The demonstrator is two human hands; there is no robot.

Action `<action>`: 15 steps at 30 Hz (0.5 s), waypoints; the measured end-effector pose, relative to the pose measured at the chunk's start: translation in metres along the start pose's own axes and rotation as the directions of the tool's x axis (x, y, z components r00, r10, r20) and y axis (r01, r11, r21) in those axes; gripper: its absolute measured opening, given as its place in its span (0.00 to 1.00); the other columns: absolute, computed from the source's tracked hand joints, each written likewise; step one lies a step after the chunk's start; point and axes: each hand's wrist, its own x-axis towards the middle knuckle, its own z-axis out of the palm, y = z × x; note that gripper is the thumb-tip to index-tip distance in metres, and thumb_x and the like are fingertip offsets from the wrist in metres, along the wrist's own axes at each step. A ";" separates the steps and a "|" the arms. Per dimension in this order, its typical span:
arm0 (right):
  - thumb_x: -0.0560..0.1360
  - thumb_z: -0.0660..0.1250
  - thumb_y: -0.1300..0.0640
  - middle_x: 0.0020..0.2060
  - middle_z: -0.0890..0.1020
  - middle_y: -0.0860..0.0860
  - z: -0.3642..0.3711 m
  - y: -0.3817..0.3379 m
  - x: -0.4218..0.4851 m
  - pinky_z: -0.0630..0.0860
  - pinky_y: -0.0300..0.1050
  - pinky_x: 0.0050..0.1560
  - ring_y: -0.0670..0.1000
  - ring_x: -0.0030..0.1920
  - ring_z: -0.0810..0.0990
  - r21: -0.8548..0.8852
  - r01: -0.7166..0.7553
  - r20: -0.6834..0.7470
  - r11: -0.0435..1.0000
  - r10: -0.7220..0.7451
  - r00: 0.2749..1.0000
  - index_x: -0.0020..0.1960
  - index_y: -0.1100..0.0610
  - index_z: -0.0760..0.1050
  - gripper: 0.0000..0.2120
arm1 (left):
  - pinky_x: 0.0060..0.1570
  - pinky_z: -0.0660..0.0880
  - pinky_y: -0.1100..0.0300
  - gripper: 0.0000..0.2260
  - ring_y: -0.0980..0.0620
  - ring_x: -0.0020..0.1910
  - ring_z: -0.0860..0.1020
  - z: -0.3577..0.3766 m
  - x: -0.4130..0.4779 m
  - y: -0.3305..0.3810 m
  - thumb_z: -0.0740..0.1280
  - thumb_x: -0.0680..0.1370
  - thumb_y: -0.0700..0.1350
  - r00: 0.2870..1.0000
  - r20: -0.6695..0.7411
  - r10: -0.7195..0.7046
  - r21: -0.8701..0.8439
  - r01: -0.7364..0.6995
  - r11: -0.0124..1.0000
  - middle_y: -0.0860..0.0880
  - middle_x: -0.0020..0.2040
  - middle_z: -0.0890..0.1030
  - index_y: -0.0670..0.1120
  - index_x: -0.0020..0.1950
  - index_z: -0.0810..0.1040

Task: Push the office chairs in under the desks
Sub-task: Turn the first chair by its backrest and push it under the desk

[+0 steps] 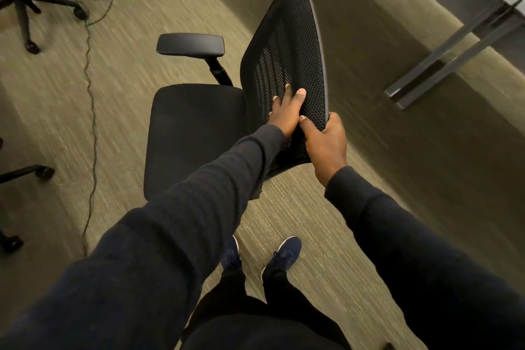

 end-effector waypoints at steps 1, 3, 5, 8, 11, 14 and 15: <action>0.76 0.71 0.51 0.49 0.82 0.48 -0.014 0.002 0.003 0.82 0.47 0.49 0.48 0.50 0.83 0.012 -0.013 -0.045 1.000 0.013 0.999 0.54 0.51 0.73 0.11 | 0.76 0.44 0.41 0.31 0.42 0.80 0.45 0.016 0.001 0.008 0.50 0.81 0.64 0.999 0.038 0.012 0.023 -0.013 1.000 0.41 0.81 0.48 0.54 0.81 0.49; 0.75 0.71 0.51 0.49 0.82 0.47 -0.031 0.005 0.003 0.82 0.47 0.49 0.48 0.50 0.83 0.027 -0.035 -0.105 0.999 0.038 0.994 0.54 0.51 0.73 0.11 | 0.76 0.44 0.41 0.31 0.42 0.80 0.45 0.034 0.000 0.016 0.51 0.81 0.64 0.995 0.098 0.014 0.043 -0.018 0.999 0.41 0.81 0.48 0.54 0.81 0.49; 0.75 0.70 0.51 0.48 0.82 0.47 -0.046 0.008 0.002 0.82 0.48 0.50 0.48 0.50 0.83 0.054 -0.050 -0.150 0.997 0.058 0.987 0.51 0.49 0.72 0.09 | 0.76 0.44 0.41 0.32 0.43 0.80 0.45 0.053 -0.001 0.025 0.51 0.80 0.64 0.987 0.159 0.018 0.076 -0.031 0.997 0.41 0.81 0.48 0.54 0.81 0.49; 0.76 0.69 0.50 0.49 0.82 0.47 -0.077 0.015 -0.005 0.82 0.52 0.53 0.48 0.50 0.83 0.111 -0.083 -0.252 0.990 0.109 0.962 0.51 0.48 0.72 0.07 | 0.76 0.43 0.42 0.33 0.44 0.80 0.45 0.088 -0.007 0.039 0.52 0.80 0.65 0.954 0.299 0.026 0.167 -0.079 0.983 0.42 0.82 0.49 0.53 0.81 0.49; 0.77 0.66 0.51 0.50 0.82 0.49 -0.091 0.021 -0.019 0.81 0.55 0.55 0.50 0.51 0.82 0.192 -0.119 -0.327 0.974 0.178 0.928 0.51 0.49 0.71 0.05 | 0.77 0.44 0.44 0.36 0.45 0.80 0.45 0.111 -0.013 0.046 0.54 0.79 0.67 0.915 0.402 0.018 0.256 -0.132 0.958 0.44 0.82 0.50 0.52 0.82 0.49; 0.79 0.63 0.52 0.51 0.80 0.50 -0.091 0.023 -0.037 0.80 0.56 0.55 0.50 0.51 0.81 0.249 -0.160 -0.390 0.955 0.250 0.886 0.53 0.51 0.69 0.05 | 0.76 0.51 0.44 0.41 0.45 0.79 0.53 0.122 -0.021 0.049 0.60 0.75 0.70 0.876 0.482 0.022 0.301 -0.189 0.935 0.44 0.81 0.56 0.52 0.81 0.52; 0.79 0.62 0.53 0.52 0.80 0.51 -0.090 0.023 -0.044 0.80 0.55 0.53 0.51 0.51 0.80 0.272 -0.171 -0.394 0.947 0.272 0.878 0.55 0.52 0.68 0.06 | 0.76 0.55 0.45 0.44 0.45 0.78 0.57 0.123 -0.024 0.052 0.63 0.73 0.71 0.861 0.509 0.017 0.319 -0.207 0.925 0.44 0.80 0.59 0.51 0.81 0.53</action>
